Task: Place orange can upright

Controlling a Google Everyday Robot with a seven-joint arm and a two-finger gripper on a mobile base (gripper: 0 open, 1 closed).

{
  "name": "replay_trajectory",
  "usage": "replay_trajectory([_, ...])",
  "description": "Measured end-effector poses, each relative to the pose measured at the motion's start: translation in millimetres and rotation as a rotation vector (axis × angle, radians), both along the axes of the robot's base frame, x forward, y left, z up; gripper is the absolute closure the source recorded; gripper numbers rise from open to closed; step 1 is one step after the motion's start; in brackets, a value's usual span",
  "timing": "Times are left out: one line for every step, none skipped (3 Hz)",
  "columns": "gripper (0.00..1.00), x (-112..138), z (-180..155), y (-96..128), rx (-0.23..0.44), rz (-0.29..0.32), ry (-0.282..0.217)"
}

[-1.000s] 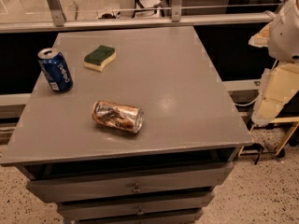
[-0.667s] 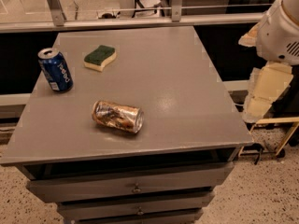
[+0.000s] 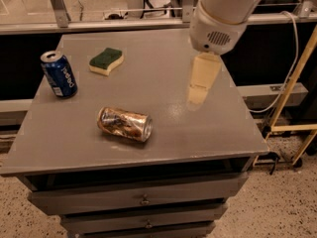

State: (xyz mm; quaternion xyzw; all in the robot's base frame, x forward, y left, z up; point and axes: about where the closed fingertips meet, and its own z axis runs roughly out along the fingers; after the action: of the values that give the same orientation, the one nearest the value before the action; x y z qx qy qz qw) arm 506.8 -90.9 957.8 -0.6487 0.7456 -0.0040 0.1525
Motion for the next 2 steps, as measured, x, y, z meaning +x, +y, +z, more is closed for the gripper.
replay_trajectory([0.00,15.9,-5.0,61.7,-0.003,0.042,0.032])
replay_trajectory([0.00,28.8,-13.2,101.1,-0.019,-0.007,0.055])
